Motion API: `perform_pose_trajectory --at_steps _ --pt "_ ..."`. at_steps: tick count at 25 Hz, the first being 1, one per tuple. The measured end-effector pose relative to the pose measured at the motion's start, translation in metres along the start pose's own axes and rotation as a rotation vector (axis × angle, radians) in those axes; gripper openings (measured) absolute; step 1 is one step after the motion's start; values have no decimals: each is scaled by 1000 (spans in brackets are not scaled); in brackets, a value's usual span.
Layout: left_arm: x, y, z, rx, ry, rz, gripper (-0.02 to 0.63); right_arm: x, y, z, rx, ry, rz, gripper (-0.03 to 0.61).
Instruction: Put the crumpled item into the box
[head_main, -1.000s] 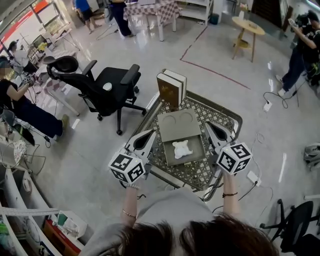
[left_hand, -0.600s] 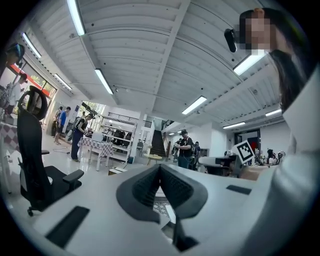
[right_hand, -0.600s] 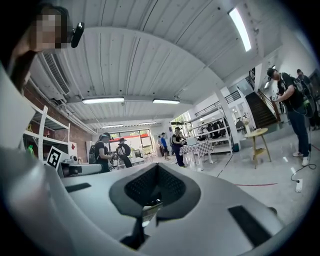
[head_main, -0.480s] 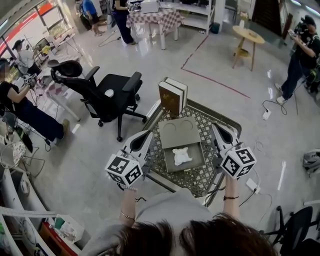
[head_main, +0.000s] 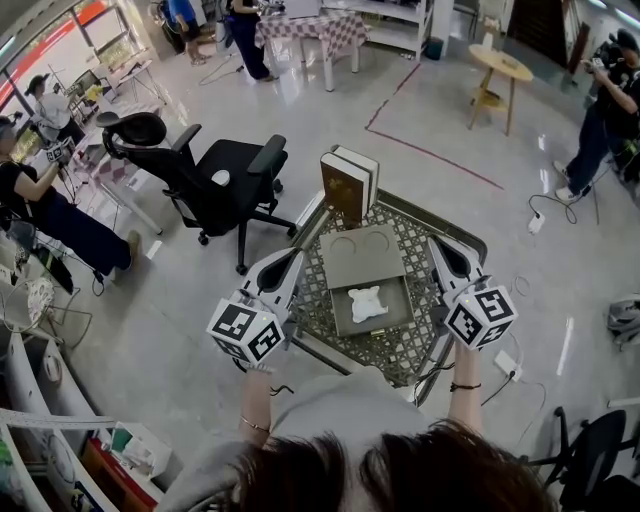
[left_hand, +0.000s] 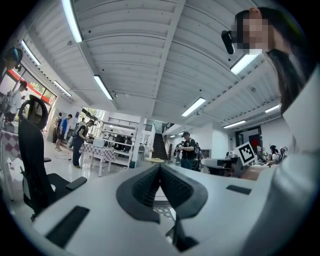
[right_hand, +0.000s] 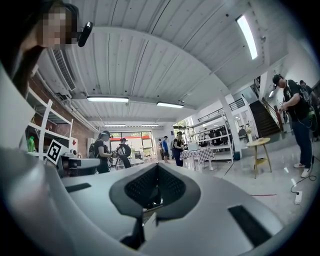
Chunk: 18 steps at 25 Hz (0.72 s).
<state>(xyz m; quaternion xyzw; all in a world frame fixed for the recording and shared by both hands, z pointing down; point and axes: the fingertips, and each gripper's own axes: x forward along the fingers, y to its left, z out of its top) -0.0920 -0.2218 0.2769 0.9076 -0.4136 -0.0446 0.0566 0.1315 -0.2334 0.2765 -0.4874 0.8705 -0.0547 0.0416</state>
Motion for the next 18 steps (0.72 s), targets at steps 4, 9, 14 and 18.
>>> perform_pose_trajectory --at_steps 4,9,14,18 --pt "0 0 0 7 -2 3 17 0 1 0 -8 -3 3 21" --pt "-1 3 0 12 -1 7 17 1 1 0 -16 -4 1 21" --pt "-1 5 1 13 -1 15 17 1 0 0 -22 -6 -1 20" --pt "-2 6 0 10 -3 21 17 1 -1 1 -26 -7 -2 21"
